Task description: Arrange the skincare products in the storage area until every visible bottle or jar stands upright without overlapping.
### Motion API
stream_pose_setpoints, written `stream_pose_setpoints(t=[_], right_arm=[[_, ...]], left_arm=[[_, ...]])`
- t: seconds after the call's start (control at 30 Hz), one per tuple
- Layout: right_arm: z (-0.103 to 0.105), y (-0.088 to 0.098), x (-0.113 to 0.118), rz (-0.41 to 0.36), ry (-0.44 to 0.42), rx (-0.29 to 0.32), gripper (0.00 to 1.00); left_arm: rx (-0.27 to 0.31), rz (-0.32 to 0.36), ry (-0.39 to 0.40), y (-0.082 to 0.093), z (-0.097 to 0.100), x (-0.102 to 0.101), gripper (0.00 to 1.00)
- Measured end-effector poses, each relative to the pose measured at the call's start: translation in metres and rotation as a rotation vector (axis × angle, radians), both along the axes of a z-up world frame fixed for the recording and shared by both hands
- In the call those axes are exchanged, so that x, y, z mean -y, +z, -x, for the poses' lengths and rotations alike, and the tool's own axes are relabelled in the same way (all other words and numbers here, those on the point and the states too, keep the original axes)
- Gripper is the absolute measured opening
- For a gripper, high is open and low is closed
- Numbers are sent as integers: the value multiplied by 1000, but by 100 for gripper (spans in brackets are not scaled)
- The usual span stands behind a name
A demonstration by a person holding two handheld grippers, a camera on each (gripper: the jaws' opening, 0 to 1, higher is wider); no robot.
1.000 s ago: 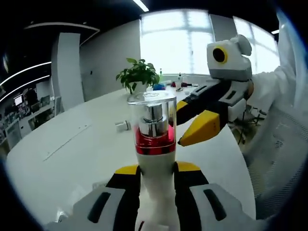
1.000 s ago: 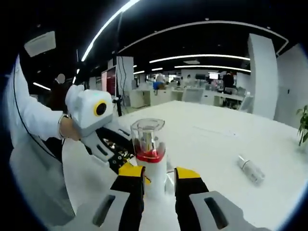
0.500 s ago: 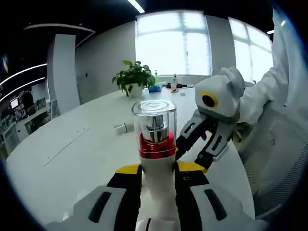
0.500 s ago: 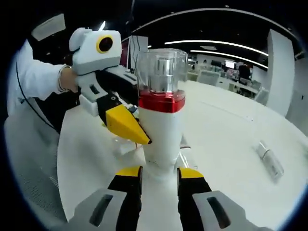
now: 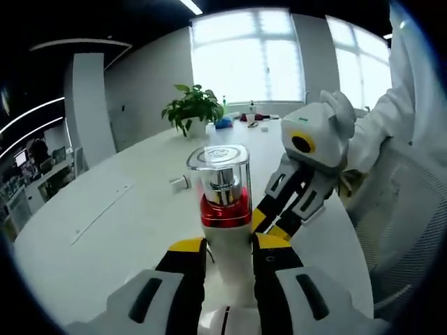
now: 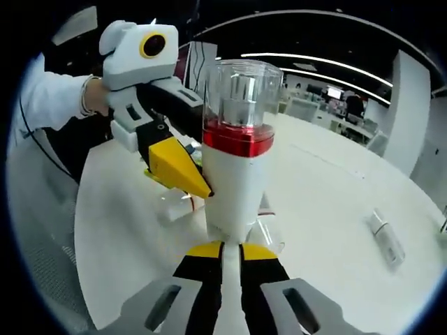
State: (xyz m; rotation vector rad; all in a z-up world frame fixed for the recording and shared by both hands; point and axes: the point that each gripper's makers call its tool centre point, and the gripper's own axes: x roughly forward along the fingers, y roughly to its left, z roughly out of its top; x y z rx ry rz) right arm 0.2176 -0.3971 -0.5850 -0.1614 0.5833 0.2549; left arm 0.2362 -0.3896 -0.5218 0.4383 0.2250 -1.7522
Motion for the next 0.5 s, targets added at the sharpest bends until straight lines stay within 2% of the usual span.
stream_pose_setpoints(t=[0.1,0.17,0.23,0.4,0.5], right_arm=[[-2,1,0,8,2,11,1],[-5,0,0,11,11,17,10],[-7,-5,-2,-10,16,-13,14],[-9,-8,-1,-1,11,-25,7],[-8,-6,-2,14,13,-20,7]], left_arm=[[-2,-3,0,0,-3,-2,24],[-3,-4,-4,0,-2,-3,24],[-7,-9,-8,-1,-3,-6,23],[11,-31,0,-5,-6,-9,22],[2,-43,0,-6,-6,-14,18]])
